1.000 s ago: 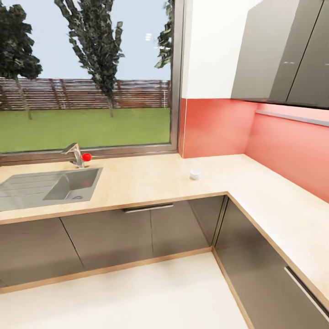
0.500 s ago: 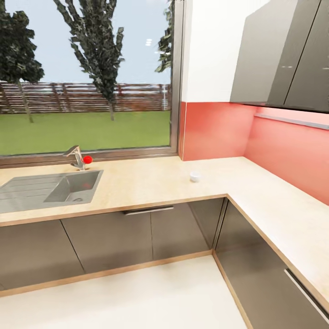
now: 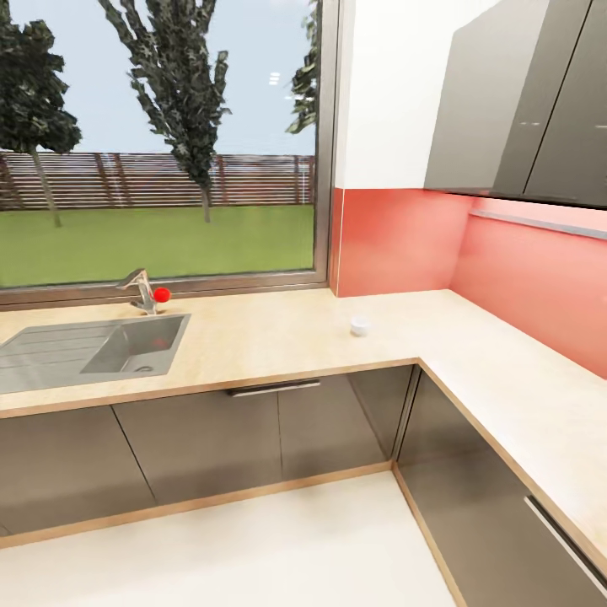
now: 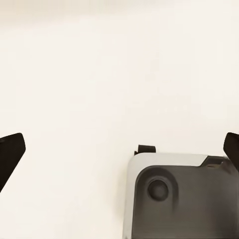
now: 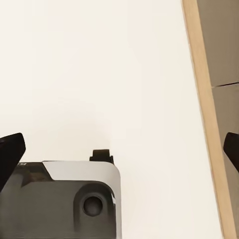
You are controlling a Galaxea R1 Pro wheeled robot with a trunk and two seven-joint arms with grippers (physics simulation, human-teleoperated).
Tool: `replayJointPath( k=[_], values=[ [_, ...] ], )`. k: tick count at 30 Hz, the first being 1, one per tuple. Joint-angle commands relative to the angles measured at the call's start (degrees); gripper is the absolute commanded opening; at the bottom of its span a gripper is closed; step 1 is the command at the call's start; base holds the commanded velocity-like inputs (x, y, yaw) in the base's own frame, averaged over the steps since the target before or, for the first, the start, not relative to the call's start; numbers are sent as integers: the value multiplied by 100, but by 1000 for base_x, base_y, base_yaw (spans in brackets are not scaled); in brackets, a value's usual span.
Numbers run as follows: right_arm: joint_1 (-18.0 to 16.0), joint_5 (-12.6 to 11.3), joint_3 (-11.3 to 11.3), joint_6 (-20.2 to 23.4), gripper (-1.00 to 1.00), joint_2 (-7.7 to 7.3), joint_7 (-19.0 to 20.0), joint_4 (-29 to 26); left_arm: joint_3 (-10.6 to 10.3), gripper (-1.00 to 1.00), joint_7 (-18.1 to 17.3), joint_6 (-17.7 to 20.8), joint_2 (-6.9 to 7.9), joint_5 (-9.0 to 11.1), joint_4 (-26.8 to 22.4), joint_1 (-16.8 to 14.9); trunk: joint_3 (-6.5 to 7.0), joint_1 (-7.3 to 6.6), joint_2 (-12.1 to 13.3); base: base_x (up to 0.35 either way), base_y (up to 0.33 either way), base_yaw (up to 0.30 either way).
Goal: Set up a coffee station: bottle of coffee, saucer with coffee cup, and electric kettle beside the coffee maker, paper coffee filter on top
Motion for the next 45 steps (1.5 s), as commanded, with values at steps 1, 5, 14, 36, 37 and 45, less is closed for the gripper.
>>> replayJointPath(
  k=[1, 5, 14, 36, 37, 45],
  values=[
    [-6, 58, -45, -19, 100, 10, -3, 1, -10, 100, 2, -2, 2, 29, -8, 2, -11, 3, -11, 0, 0, 0],
    [-6, 57, -36, -58, 100, 64, -4, -218, -29, 100, -5, 48, 45, 8, 49, 41, -11, 3, -11, 0, 0, 0],
    [-11, 59, -24, -166, 100, 633, -27, -2558, -37, 100, 33, 86, 206, -3, 1340, 50, -11, 3, -11, 0, 0, 0],
    [-3265, 62, -26, 1760, 100, 1250, -1271, -4241, -100, 100, 182, 896, 314, -45, 1903, 55, -11, 3, -11, 0, 0, 0],
    [-3466, 63, -26, 1830, 100, 1249, -1455, -4120, -103, 100, 184, 897, 304, -49, 1899, 55, -11, 3, -11, 0, 0, 0],
    [-4203, 56, -26, 2341, 100, 1242, -1852, -3559, -100, 100, 184, 938, 348, -48, 1913, 55, -11, 3, -11, 123, 0, 0]
  ],
)
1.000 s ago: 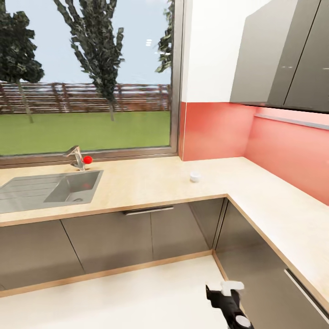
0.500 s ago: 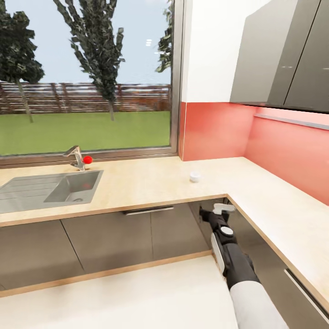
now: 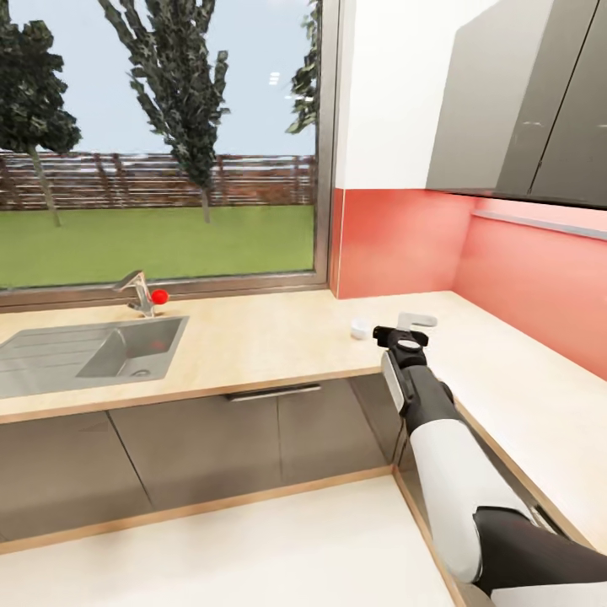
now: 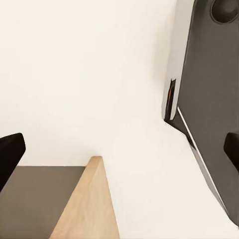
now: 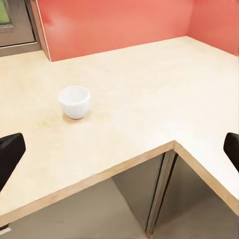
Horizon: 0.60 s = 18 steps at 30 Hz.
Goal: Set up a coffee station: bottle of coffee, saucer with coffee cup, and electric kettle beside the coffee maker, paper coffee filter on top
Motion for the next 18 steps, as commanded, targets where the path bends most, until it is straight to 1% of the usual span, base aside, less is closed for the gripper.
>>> replayJointPath(
  k=[1, 6, 8, 13, 18],
  values=[
    [-23, 59, -16, 61, 100, 6, 8, -16, 9, 100, 5, 33, 1, 25, -8, 2, -12, 7, -11, 298, 0, 0],
    [-49, 59, -16, 83, 100, -6, 41, 34, 8, 100, 13, 325, -8, 25, -6, 2, -12, 7, -11, 319, 0, 0],
    [-49, 59, -14, 85, 100, -8, 113, 131, 9, 100, 14, 413, -4, 25, -6, 2, -12, 7, -11, 331, 0, 0],
    [-48, 59, -11, 87, 100, -11, 336, 369, 2, 100, 15, 466, -9, 26, -4, 2, -12, 7, -11, 334, 0, 0],
    [-46, 59, -13, 87, 100, -16, 414, 459, 1, 100, 15, 473, -17, 26, -4, 2, -12, 7, -11, 335, 0, 0]
  ],
)
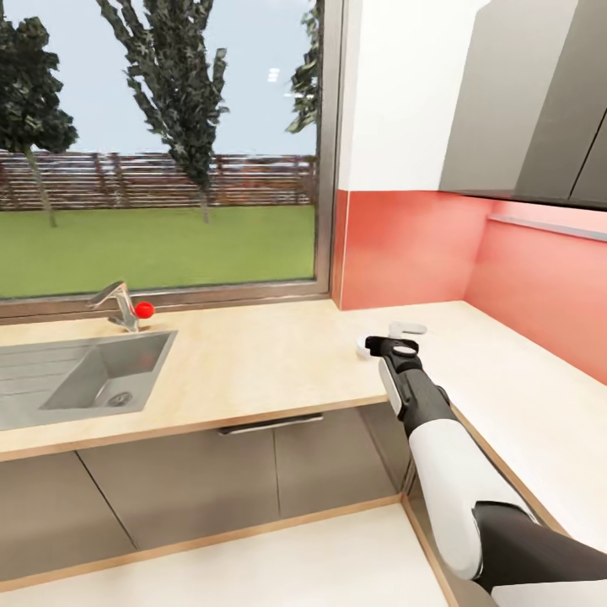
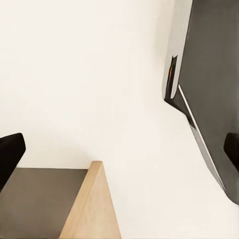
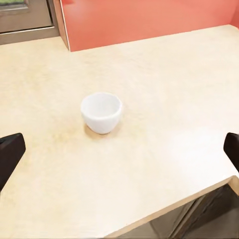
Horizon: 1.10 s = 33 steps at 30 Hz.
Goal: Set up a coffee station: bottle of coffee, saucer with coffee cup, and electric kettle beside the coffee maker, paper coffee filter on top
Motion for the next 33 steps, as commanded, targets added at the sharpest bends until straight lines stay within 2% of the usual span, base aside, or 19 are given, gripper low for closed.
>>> replayJointPath(
  k=[1, 4, 11, 14, 20, 33],
  values=[
    [-4, 63, -20, 40, 100, 7, 16, -1, 9, 100, 7, 6, -1, 25, -14, 3, -10, 7, -11, 335, 0, 0],
    [-4, 67, -21, 40, 100, 6, 18, 13, 0, 100, 39, 7, -3, 25, -14, 3, 5, 7, -11, 335, 0, 0],
    [-4, 68, -22, 35, 100, 5, 16, 123, -5, 100, 607, 14, 1, 18, 9, 3, 62, 7, -11, 335, 0, 0],
    [-4, 68, -22, 37, 100, 5, 16, 136, -8, 100, 719, 15, -20, 17, 11, 3, 89, 7, -11, 335, 0, 0],
    [0, 76, -22, 40, 100, 5, 15, 142, -9, 100, 775, 16, -30, 16, 16, 11, 142, 7, -11, 278, 0, 0],
    [5, 86, -30, 48, 100, -38, 15, 369, -9, 100, 775, 16, -37, 16, 24, 12, 201, 7, -11, 61, -3, 0]
  ],
)
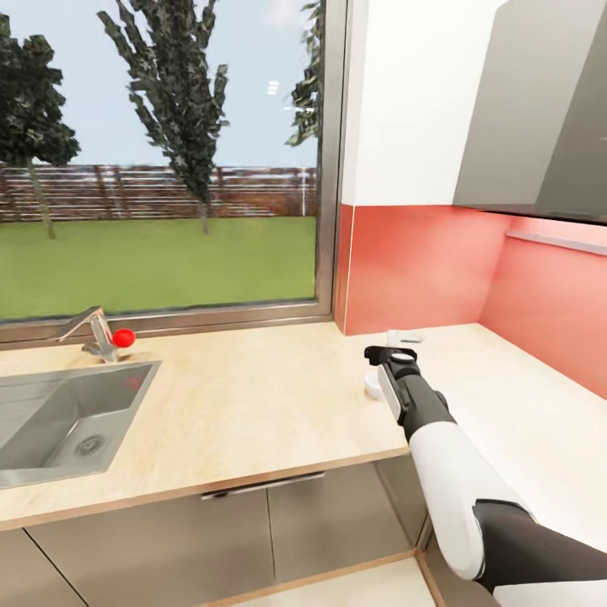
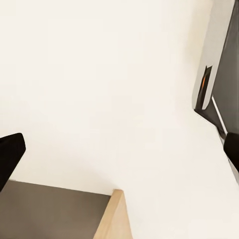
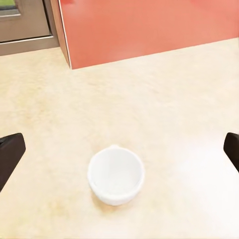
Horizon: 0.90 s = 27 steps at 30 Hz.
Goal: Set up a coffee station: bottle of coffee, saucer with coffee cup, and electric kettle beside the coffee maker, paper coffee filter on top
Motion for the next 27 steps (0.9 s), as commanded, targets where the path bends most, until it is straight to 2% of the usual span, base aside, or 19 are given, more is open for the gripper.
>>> replayJointPath(
  k=[1, 5, 12, 20, 27],
  values=[
    [-5, 59, -22, 36, 100, -15, 11, 11, 8, 100, 7, 13, 0, 24, -12, 3, -11, 6, -11, 229, -55, 0],
    [-5, 59, -23, 38, 100, -80, 5, 177, 8, 100, 12, 71, -6, 24, 17, 3, -11, 6, -11, 264, -83, 0],
    [-5, 59, -23, 43, 100, -110, -5, 377, 16, 100, 14, 89, -12, 24, 50, 3, -11, 6, -11, 169, -67, 0],
    [-5, 59, -23, 42, 100, -351, -14, 755, 17, 100, 14, 94, -15, 24, 89, -2, -11, 6, -11, 32, -6, 0],
    [-5, 59, -23, 40, 100, -422, -14, 1046, 17, 100, 14, 95, -15, 24, 103, -5, -11, 6, -11, 184, 0, 0]
  ],
)
